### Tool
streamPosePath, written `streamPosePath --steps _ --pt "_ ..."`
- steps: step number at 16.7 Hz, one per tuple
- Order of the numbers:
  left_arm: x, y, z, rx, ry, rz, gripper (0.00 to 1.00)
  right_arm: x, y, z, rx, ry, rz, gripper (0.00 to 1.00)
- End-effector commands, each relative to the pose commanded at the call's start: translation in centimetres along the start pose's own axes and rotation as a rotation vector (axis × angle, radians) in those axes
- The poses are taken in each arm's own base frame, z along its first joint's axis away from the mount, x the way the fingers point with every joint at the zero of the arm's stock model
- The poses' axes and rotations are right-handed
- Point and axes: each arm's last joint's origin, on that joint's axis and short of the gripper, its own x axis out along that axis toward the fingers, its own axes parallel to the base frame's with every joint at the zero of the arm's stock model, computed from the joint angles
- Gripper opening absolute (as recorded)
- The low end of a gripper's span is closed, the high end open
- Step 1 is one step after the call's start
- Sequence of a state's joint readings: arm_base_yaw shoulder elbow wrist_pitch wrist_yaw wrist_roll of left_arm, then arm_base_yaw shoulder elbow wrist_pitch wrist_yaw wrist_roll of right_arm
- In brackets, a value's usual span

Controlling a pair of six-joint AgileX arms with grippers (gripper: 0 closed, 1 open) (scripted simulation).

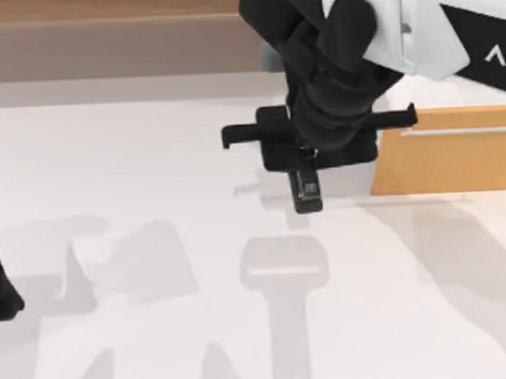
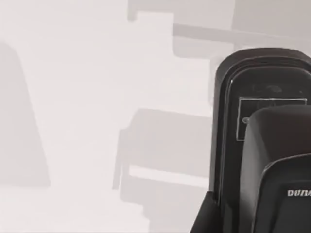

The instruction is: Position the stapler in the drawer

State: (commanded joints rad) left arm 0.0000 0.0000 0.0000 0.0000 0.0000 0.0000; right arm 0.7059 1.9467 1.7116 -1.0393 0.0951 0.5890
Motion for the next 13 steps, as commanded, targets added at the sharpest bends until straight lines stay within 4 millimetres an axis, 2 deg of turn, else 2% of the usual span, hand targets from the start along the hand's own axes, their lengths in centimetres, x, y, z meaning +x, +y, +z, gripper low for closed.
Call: streamPosePath --steps 3,6,8,10,13 --pt "0.0 0.0 0.0 0.0 0.0 0.0 1.0 -2.7 -6.0 5.6 0.034 -0.1 -0.06 0.0" --pt "0.0 0.0 0.0 0.0 0.0 0.0 1.0 -2.6 -12.3 9.6 0.066 -0.11 -0.13 0.0" --pt "0.0 0.0 0.0 0.0 0.0 0.0 1.0 -0.7 -16.2 11.3 0.084 -0.07 -0.152 0.0" --pt "0.0 0.0 0.0 0.0 0.0 0.0 1.0 2.8 -19.2 12.0 0.098 0.011 -0.144 0.0" --pt "0.0 0.0 0.0 0.0 0.0 0.0 1.0 8.4 -22.0 11.5 0.116 0.151 -0.095 0.0"
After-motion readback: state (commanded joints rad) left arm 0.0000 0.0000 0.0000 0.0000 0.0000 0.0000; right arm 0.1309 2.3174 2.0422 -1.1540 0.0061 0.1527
